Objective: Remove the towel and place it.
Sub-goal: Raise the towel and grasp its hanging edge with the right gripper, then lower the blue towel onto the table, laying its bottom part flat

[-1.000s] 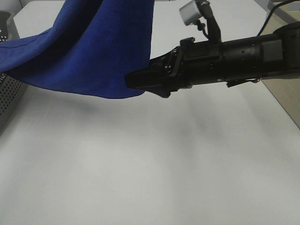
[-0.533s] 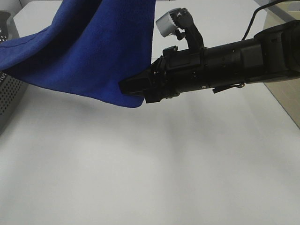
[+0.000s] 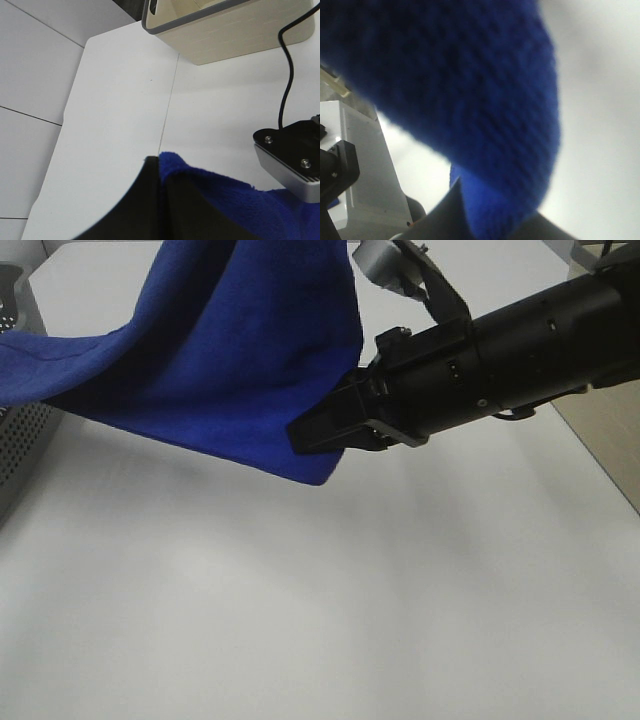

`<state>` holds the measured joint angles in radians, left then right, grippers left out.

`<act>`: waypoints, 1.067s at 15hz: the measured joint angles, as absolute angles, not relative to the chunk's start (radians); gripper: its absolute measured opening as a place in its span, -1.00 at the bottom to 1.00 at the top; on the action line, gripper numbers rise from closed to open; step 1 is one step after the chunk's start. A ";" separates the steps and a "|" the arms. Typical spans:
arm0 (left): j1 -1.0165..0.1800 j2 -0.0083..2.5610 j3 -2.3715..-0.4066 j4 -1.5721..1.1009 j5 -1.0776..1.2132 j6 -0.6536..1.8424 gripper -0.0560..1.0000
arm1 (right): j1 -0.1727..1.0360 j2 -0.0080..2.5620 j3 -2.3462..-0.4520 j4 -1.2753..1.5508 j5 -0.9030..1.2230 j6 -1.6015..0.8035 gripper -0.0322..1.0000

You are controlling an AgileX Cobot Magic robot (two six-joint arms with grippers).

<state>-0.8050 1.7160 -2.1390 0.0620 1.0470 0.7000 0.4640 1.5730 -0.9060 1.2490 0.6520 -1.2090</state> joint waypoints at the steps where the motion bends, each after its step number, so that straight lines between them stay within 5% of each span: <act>1: -0.805 1.716 -2.139 0.068 1.027 0.675 -0.89 | 0.464 1.528 -0.910 1.100 0.636 -1.063 -0.91; 4: -0.805 1.716 -2.139 0.070 0.975 0.623 -0.89 | 0.464 1.431 -1.001 0.646 0.702 -0.646 -0.91; 7: -0.805 1.716 -2.139 0.070 0.968 0.606 -0.89 | 0.464 1.392 -1.240 0.177 1.004 -0.281 -0.91; 11: -0.805 1.712 -2.139 0.081 0.974 0.540 -0.89 | 0.464 1.390 -1.539 0.000 1.203 -0.213 -0.91; 16: -0.805 1.638 -2.139 0.127 1.186 0.380 -0.89 | 0.464 1.336 -1.592 0.000 1.219 -0.186 -0.91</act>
